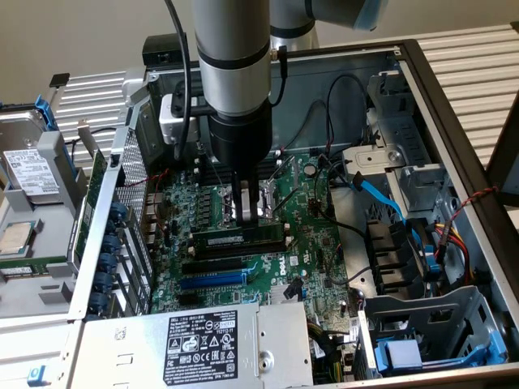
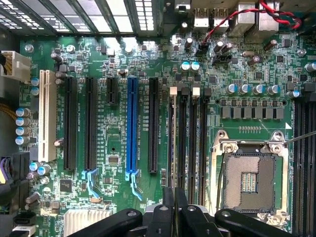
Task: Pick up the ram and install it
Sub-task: 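Insert the ram into the slot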
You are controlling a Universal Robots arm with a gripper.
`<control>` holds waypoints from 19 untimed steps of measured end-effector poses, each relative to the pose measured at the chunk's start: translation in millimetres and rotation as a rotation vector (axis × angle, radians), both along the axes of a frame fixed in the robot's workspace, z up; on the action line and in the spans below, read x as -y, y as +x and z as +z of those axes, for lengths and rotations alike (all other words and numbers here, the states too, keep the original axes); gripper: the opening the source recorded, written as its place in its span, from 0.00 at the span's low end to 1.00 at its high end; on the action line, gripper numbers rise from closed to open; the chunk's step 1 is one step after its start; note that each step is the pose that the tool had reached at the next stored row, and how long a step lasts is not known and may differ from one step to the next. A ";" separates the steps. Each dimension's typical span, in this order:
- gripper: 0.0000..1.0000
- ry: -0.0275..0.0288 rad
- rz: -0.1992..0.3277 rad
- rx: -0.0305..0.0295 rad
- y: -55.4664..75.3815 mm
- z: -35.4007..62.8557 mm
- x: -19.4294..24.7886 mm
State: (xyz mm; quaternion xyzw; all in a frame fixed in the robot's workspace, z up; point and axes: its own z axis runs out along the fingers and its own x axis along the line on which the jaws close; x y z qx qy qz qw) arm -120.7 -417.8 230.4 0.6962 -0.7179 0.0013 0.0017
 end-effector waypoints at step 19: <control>0.13 -0.0036 -0.004 0.0094 -1.5 -1.1 0.0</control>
